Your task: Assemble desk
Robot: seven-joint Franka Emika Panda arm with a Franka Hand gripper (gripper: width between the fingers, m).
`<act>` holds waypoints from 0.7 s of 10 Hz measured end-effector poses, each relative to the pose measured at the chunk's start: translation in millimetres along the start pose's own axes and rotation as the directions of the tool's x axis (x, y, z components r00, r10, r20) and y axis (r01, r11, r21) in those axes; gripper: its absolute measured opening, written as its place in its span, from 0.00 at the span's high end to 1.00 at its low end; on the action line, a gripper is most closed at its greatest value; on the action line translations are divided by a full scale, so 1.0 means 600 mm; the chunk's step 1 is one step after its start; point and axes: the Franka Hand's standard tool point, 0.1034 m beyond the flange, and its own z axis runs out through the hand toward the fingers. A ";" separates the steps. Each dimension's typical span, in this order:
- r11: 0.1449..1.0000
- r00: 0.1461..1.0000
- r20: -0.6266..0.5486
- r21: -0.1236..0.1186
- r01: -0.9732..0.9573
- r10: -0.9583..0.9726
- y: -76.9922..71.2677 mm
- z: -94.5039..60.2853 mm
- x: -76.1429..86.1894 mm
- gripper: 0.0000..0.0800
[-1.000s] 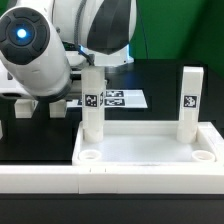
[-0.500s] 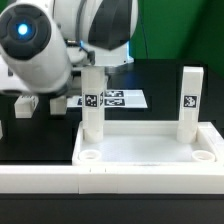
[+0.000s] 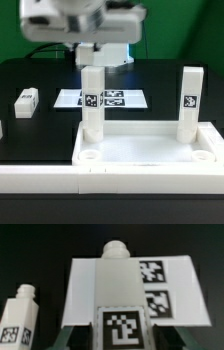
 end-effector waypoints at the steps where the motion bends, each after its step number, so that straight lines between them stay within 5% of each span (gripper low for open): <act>1: 1.000 0.998 -0.061 -0.017 -0.012 0.010 -0.028 -0.035 -0.006 0.64; 2: 0.999 0.991 -0.132 -0.032 0.006 -0.011 -0.039 -0.049 0.005 0.64; 6: 1.000 0.936 -0.352 -0.012 -0.019 0.014 -0.063 -0.055 0.035 0.64; 7: 0.999 0.920 -0.391 0.010 -0.032 0.034 -0.086 -0.088 0.042 0.64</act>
Offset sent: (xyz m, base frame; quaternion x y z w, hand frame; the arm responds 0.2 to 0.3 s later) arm 0.0000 0.0000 0.0000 0.0000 0.1296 0.0000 0.9916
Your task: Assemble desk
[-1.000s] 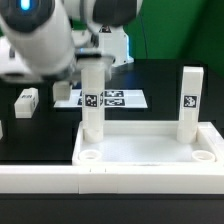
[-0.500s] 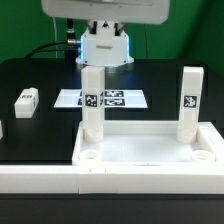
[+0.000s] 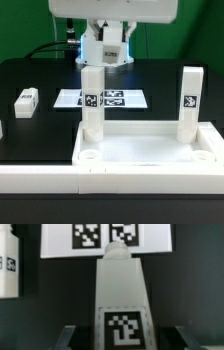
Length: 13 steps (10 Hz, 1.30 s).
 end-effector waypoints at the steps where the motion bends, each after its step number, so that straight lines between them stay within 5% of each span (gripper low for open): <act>1: 1.000 0.996 -0.089 0.015 -0.002 0.003 -0.011 -0.036 0.032 0.64; 2: 1.000 0.980 -0.200 0.020 -0.001 0.005 -0.009 -0.051 0.064 0.64; 4: 1.000 0.965 -0.263 0.020 0.011 -0.005 0.008 -0.105 0.083 0.64; 5: 1.000 0.930 -0.366 0.027 0.014 -0.003 0.003 -0.113 0.102 0.64; 7: 0.999 0.890 -0.456 0.038 0.023 -0.004 -0.004 -0.103 0.097 0.64; 10: 0.995 0.715 -0.696 0.096 0.006 0.063 -0.063 -0.120 0.173 0.64; 12: 0.992 0.675 -0.733 0.124 0.001 0.092 -0.113 -0.118 0.184 0.64; 13: 0.992 0.603 -0.793 0.123 0.013 0.090 -0.111 -0.125 0.187 0.64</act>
Offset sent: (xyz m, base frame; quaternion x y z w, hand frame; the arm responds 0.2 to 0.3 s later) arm 0.0405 -0.0316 0.0563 -0.0089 0.0218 -0.0342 0.9991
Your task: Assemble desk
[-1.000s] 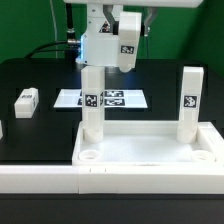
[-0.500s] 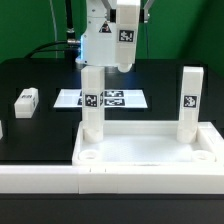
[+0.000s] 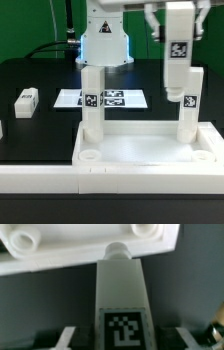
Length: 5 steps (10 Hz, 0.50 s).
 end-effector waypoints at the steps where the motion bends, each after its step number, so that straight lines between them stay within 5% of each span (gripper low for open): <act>1: 1.000 1.000 -0.011 -0.002 0.003 -0.003 0.003 0.004 -0.011 0.64; 5: 1.000 1.000 0.003 -0.005 0.030 -0.030 -0.011 0.024 -0.018 0.64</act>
Offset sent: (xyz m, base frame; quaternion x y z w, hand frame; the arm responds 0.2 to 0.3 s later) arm -0.0273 -0.0081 -0.0130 -0.0647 0.0167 -0.0794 0.9946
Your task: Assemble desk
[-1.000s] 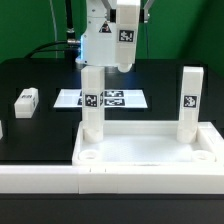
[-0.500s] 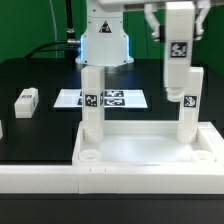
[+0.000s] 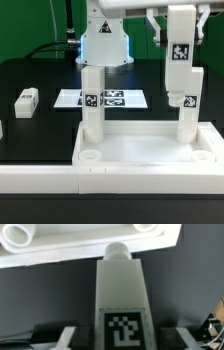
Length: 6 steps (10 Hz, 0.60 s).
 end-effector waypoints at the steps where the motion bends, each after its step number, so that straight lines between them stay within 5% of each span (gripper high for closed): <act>1: 1.000 1.000 -0.008 -0.005 0.015 -0.015 -0.009 0.021 0.010 0.64; 6: 1.000 1.000 -0.011 -0.006 0.026 -0.026 -0.020 0.039 0.003 0.64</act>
Offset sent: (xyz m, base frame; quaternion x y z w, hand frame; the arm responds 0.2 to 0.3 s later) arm 0.0000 0.0000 0.0000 0.0000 0.0000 0.0000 1.0000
